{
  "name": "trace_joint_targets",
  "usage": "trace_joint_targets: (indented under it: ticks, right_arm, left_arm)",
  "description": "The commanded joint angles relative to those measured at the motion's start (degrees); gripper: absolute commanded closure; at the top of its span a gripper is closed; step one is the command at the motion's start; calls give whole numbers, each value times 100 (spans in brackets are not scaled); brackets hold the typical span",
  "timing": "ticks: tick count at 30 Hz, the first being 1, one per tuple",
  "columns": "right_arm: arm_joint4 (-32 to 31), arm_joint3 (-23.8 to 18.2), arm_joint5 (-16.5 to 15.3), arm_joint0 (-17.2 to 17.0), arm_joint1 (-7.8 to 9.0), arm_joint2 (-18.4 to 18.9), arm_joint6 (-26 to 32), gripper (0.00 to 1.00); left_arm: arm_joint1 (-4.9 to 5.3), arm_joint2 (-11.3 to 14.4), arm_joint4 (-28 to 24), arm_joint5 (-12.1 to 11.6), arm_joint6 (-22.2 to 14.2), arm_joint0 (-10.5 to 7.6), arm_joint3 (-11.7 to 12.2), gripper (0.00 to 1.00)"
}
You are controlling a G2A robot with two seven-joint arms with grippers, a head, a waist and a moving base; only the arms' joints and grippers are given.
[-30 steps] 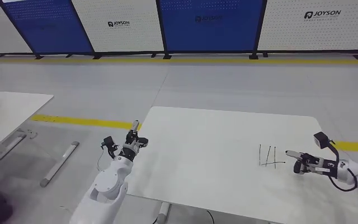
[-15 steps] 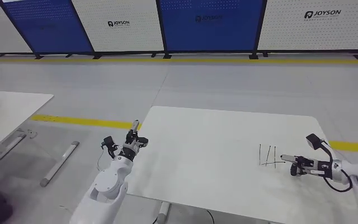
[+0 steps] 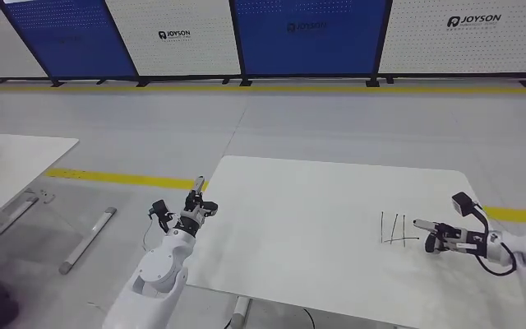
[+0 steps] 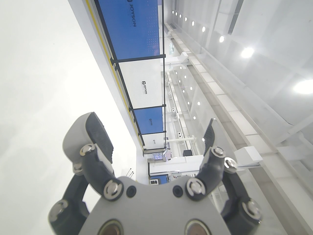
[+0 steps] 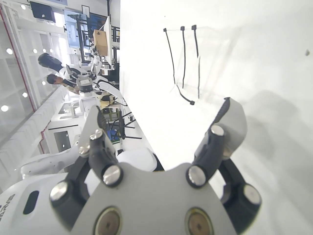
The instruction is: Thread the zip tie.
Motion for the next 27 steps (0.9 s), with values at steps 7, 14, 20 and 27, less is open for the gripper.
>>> trace_joint_targets:
  ticks: [7,14,20,27]
  right_arm:
    - [-9,331,-61,192,-53,-245,-34,37]
    - [-30,585,-40,322,-86,-415,-49,37]
    - [20,838,-102,421,-101,-497,-8,51]
    - [61,987,-142,514,-111,-567,-2,56]
  left_arm:
    - [0,0,0,0,0,0,0,0]
    - [0,0,0,0,0,0,0,0]
    - [0,0,0,0,0,0,0,0]
    - [0,0,0,0,0,0,0,0]
